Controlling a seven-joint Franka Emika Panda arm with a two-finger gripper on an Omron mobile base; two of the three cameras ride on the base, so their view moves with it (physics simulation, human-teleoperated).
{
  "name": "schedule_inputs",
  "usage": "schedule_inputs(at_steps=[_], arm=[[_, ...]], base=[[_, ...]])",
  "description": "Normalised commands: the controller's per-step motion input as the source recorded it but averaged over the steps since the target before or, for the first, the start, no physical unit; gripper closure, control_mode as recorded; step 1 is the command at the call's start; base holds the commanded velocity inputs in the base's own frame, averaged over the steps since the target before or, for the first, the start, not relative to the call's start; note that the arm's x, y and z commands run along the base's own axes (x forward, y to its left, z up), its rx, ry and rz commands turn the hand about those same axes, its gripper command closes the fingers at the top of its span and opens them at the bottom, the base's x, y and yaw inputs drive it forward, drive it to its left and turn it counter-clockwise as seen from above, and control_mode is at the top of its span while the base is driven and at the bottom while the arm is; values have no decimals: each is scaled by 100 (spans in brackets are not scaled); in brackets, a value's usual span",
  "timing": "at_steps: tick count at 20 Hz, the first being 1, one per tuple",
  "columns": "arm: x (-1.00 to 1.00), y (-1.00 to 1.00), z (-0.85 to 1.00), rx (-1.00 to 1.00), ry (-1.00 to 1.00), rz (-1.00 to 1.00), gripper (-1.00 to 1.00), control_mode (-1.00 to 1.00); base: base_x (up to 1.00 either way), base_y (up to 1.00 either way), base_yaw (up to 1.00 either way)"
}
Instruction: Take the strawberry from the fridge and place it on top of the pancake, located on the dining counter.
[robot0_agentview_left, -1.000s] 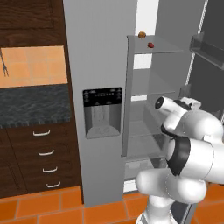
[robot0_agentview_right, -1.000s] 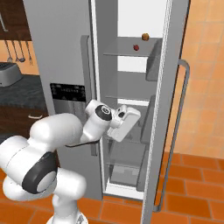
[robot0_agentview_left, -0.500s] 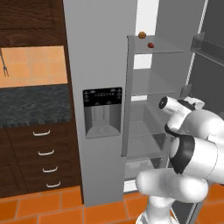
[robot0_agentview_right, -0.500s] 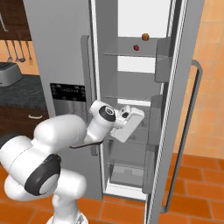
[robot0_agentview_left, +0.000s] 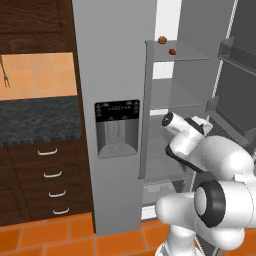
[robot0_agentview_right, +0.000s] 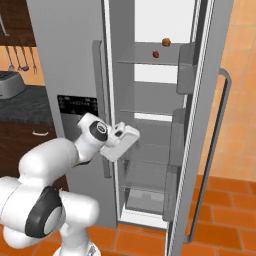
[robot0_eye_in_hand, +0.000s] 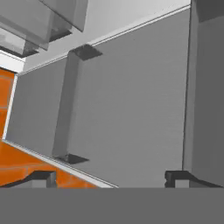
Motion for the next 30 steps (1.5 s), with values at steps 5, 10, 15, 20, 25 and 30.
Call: schedule_inputs(at_steps=[5, 10, 15, 20, 25, 30], arm=[[-27, 98, -12, 75, -11, -6, -100, -100], [-57, 95, 0, 80, -16, 0, -100, -100], [-96, 48, 84, 44, -24, 0, -100, -100], [-70, 8, 99, -1, -2, -1, -100, -100], [-33, 2, 97, -24, 32, -4, -100, -100], [-31, 0, 37, -5, 29, -6, -100, -100]], base=[[0, 0, 0], [0, 0, 0], [0, 0, 0], [0, 0, 0], [0, 0, 0], [0, 0, 0]])
